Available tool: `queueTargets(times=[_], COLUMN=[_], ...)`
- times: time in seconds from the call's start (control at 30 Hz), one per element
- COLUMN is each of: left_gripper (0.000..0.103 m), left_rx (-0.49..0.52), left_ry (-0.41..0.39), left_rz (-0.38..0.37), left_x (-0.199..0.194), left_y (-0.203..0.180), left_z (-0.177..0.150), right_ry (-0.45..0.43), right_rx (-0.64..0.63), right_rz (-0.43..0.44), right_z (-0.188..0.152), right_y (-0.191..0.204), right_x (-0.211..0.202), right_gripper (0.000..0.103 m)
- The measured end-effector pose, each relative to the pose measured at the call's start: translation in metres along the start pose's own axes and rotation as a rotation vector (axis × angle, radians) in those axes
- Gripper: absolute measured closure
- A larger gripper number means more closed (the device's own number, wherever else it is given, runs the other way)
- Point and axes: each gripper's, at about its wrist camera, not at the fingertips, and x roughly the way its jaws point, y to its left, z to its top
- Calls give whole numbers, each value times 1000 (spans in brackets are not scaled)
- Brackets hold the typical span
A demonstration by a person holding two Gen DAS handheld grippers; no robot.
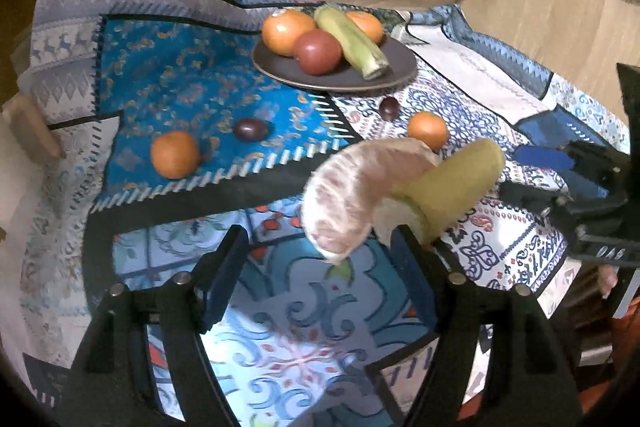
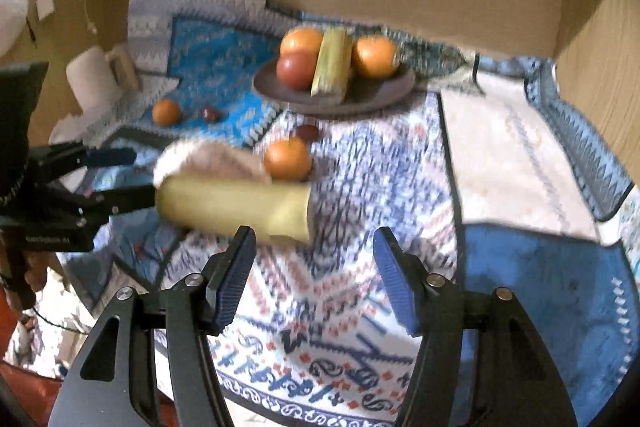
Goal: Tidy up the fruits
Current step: 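Open both grippers and withdraw them from the plate, then grasp the pink pomelo segment with left gripper while right gripper approaches the yellow corn cob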
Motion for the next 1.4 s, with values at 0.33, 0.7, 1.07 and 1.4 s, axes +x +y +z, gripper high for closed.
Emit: queueTargets(times=[0.33, 0.7, 1.07, 1.4], left_gripper=[27, 17, 14, 14], left_rx=[28, 4, -67, -50], left_ry=[8, -95, -109, -69], left_rz=[-46, -36, 35, -21], left_x=[7, -8, -23, -7], left_y=[-27, -23, 28, 29], left_z=[8, 16, -12, -12], right_ry=[-10, -44, -48, -15], right_rx=[46, 65, 22, 44], right_rz=[-61, -37, -41, -61], right_z=[15, 26, 32, 20], right_y=[-26, -22, 37, 27], right_x=[9, -4, 24, 26], right_gripper=[45, 44, 9, 36])
